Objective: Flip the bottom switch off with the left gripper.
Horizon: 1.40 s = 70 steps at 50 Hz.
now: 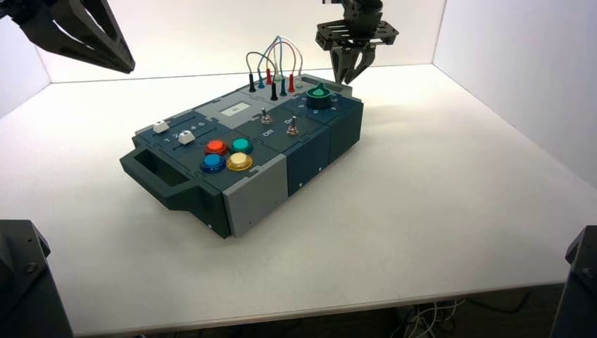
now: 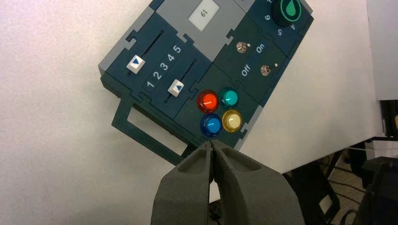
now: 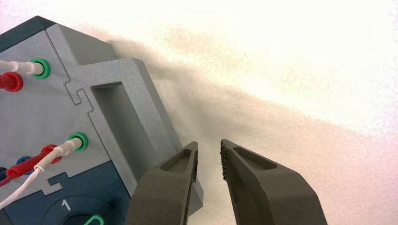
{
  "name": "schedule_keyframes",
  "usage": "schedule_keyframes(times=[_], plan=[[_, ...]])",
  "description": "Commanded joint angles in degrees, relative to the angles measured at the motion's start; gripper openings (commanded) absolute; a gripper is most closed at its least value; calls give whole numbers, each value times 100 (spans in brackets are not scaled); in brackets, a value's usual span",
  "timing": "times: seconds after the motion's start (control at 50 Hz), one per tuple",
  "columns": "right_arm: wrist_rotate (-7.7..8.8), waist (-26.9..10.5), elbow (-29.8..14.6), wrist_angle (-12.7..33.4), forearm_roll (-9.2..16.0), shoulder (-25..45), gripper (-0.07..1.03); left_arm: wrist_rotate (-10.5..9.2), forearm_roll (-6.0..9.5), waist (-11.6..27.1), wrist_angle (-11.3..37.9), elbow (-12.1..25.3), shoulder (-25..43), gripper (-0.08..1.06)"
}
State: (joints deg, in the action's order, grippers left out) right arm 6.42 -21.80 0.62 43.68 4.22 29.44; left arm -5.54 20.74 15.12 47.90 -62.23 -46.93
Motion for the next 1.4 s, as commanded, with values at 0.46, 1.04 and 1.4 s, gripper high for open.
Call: schedule_keyframes(times=[0.46, 1.04, 1.4], plan=[[26, -290, -369, 413, 193, -308, 29, 9, 18, 18, -114, 185, 185, -3], [35, -264, -378, 431, 44, -246, 28, 35, 18, 18, -88, 167, 70, -3], [35, -255, -431, 439, -35, 18, 28, 9, 18, 18, -35, 202, 26, -3]])
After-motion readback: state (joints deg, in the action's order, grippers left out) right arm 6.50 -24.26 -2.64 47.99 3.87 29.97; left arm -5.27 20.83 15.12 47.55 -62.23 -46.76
